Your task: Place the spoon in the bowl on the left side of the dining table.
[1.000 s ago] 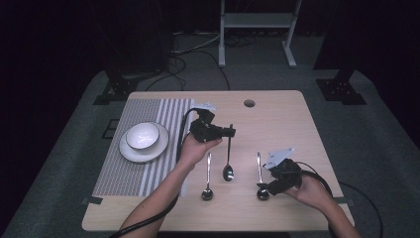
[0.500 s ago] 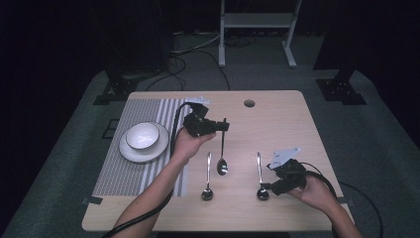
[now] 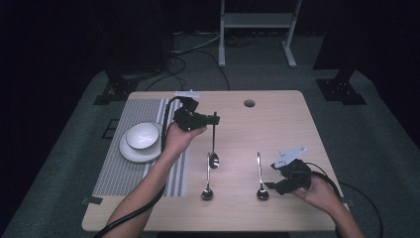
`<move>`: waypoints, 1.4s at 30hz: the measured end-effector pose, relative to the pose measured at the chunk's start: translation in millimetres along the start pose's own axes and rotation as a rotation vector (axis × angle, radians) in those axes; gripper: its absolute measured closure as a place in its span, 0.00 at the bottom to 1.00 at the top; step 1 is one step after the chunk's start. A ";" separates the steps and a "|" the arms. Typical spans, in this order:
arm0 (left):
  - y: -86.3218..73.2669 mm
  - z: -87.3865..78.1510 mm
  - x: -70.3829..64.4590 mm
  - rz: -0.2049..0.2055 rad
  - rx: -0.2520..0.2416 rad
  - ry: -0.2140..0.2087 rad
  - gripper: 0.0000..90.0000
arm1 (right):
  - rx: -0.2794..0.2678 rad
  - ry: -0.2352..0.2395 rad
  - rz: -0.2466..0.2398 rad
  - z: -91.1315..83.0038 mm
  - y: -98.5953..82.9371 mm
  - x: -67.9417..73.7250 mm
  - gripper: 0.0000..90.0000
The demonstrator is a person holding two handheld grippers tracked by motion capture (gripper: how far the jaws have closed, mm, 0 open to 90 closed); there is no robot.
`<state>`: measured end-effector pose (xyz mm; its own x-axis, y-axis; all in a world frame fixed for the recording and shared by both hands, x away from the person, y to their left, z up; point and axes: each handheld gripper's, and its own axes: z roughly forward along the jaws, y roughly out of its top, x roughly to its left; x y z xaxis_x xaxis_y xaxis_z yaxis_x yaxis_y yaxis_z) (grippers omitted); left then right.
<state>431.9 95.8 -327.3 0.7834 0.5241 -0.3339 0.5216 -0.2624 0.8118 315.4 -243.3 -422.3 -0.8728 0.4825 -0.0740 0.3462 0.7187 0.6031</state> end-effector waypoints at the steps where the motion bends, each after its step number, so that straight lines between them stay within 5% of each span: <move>1: 0.6 -1.4 1.0 0.002 -0.001 0.002 0.99 | 0.001 0.000 0.002 -0.4 -0.5 -0.2 0.31; 26: 13.0 -34.3 23.8 -0.008 -0.042 0.073 0.99 | -0.017 -0.008 0.032 -6.8 -7.5 -5.3 0.31; 42: 13.0 -73.4 48.4 -0.023 -0.093 0.134 0.99 | -0.022 -0.013 0.036 -9.3 -9.1 -6.4 0.31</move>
<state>451.8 177.2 -297.7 0.7163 0.6342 -0.2910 0.5003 -0.1761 0.8478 314.6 -257.6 -419.9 -0.8553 0.5144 -0.0615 0.3698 0.6894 0.6229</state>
